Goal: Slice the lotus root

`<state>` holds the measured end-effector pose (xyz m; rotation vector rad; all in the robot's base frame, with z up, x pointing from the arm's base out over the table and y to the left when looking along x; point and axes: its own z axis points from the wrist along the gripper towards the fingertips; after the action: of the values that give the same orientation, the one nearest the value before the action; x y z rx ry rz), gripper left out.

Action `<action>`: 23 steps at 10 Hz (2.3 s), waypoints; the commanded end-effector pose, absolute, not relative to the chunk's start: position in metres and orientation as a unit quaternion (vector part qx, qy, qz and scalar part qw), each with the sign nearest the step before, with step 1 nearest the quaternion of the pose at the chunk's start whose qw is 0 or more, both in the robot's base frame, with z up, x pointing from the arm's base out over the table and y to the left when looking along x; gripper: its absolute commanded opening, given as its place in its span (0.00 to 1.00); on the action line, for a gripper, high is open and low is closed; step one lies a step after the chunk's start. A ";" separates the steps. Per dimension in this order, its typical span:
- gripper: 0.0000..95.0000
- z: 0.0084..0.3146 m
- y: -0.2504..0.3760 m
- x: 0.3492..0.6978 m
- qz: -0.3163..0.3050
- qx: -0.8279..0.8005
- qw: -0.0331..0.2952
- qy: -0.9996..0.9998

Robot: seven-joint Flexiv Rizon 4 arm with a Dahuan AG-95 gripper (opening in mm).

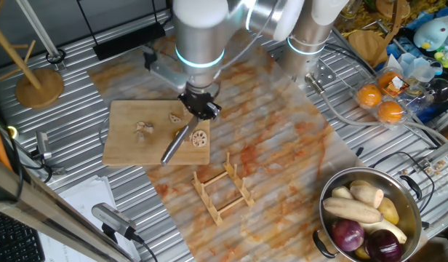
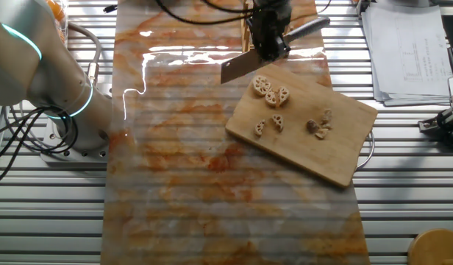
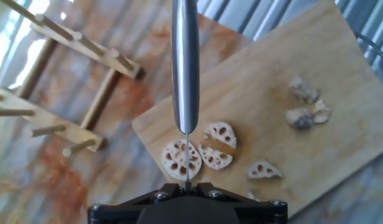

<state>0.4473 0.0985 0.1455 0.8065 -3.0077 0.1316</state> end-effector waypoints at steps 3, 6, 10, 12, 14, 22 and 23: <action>0.00 0.162 0.157 0.442 0.004 0.178 -0.019 -0.984; 0.00 0.166 0.195 0.450 0.003 0.134 -0.040 -0.990; 0.00 0.165 0.234 0.469 -0.006 0.091 -0.041 -0.995; 0.00 0.157 0.246 0.473 -0.002 0.080 -0.039 -0.996; 0.00 0.154 0.248 0.475 0.008 0.085 -0.038 -0.996; 0.00 0.128 0.249 0.485 0.013 0.087 -0.033 -0.996; 0.00 0.121 0.245 0.484 0.015 0.090 -0.034 -0.995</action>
<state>0.4855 0.2463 0.1193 0.2883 -3.1934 0.0552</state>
